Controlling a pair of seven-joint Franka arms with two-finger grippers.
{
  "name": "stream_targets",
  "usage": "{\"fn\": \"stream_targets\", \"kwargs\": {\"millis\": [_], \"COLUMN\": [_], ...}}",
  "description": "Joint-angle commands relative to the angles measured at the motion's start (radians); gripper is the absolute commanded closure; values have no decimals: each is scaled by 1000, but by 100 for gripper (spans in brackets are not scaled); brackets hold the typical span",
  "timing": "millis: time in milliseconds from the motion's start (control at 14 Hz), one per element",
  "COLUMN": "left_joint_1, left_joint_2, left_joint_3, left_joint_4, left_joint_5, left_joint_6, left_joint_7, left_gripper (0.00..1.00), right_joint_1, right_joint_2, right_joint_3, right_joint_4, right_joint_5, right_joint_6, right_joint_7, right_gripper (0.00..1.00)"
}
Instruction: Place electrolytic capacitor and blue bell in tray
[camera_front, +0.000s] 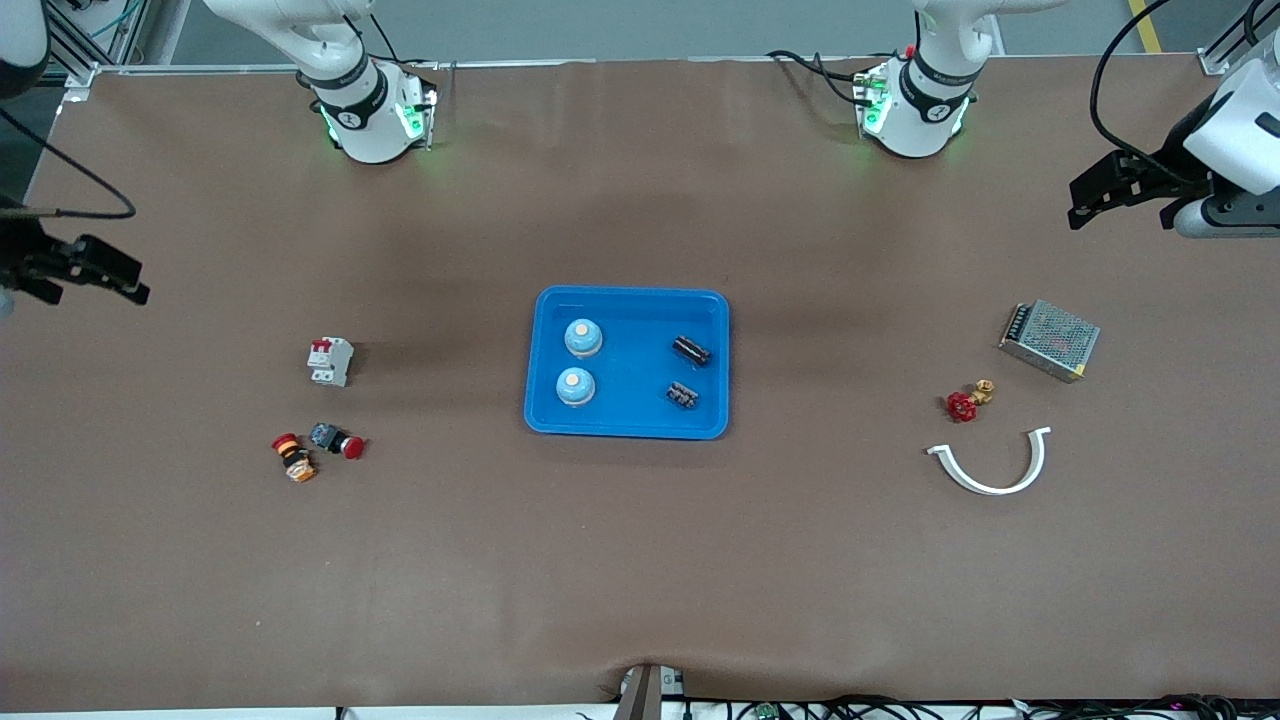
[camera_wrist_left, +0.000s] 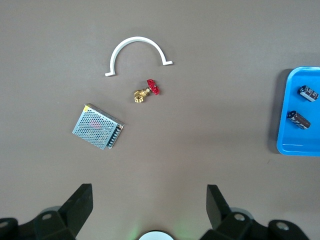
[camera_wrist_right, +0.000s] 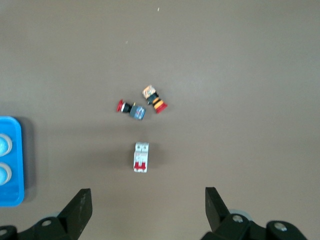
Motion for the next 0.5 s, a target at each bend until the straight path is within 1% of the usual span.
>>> {"fn": "stream_targets", "kwargs": {"millis": [0,285,427], "left_joint_1": [6,9,9], "left_joint_2": [-7,-10,-10], "left_joint_3": [-3,-3,-2], "left_joint_4": [2,0,0], "left_joint_5": [-18,-18,-18], "left_joint_6": [-13,-23,-27], "left_joint_7": [13,19,19], "left_gripper": [0,0,0], "right_joint_1": [-16,-18,-13], "right_joint_2": [36,53,50], "right_joint_3": [17,17,18], "right_joint_4": [69,69,57], "right_joint_5": [-13,-2,7], "right_joint_6": [-19,-7,22], "right_joint_7": [13,10,14], "right_gripper": [0,0,0]}}
